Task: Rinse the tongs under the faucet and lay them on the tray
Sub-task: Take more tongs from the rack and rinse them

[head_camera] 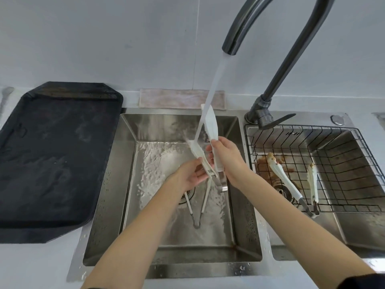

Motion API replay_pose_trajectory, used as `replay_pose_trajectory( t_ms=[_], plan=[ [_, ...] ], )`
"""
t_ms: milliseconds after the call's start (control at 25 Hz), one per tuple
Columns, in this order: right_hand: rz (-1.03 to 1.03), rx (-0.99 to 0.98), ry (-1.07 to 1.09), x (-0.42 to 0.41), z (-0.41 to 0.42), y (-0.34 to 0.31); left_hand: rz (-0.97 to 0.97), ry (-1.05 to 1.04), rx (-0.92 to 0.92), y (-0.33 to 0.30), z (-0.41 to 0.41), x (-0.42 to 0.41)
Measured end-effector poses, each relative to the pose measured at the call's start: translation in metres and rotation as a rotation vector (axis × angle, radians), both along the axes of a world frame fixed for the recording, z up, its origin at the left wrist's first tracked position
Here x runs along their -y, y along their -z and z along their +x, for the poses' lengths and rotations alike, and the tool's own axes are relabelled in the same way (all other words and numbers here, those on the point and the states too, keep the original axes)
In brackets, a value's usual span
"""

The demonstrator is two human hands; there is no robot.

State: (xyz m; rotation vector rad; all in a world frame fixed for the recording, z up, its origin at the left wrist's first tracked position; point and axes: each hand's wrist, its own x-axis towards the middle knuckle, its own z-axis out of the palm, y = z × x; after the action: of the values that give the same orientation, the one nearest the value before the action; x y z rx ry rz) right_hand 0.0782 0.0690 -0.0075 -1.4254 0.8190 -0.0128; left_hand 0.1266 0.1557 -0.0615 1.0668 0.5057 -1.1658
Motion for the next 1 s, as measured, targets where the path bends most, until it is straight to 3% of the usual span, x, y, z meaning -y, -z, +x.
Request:
replay_pose_trajectory(
  t_ms=[200, 320, 480, 680, 840, 1000],
  plan=[
    [-0.208, -0.015, -0.066, 0.004, -0.009, 0.011, -0.054, -0.017, 0.01, 0.007, 0.004, -0.001],
    [-0.232, -0.008, 0.008, 0.005, -0.01, 0.023, -0.077, -0.073, -0.031, 0.011, 0.005, -0.004],
    [0.039, -0.08, 0.175, 0.01, -0.011, 0.039, -0.097, -0.229, -0.042, 0.009, 0.011, -0.004],
    [0.457, -0.215, 0.31, 0.007, -0.014, 0.054, -0.211, -0.231, 0.001, -0.012, 0.025, 0.006],
    [0.52, -0.294, 0.246, -0.001, -0.018, 0.07, -0.207, -0.174, 0.085, -0.021, 0.033, 0.021],
    [0.583, -0.275, 0.244, -0.004, -0.014, 0.078, -0.011, -0.12, 0.234, -0.029, 0.035, 0.031]
  ],
)
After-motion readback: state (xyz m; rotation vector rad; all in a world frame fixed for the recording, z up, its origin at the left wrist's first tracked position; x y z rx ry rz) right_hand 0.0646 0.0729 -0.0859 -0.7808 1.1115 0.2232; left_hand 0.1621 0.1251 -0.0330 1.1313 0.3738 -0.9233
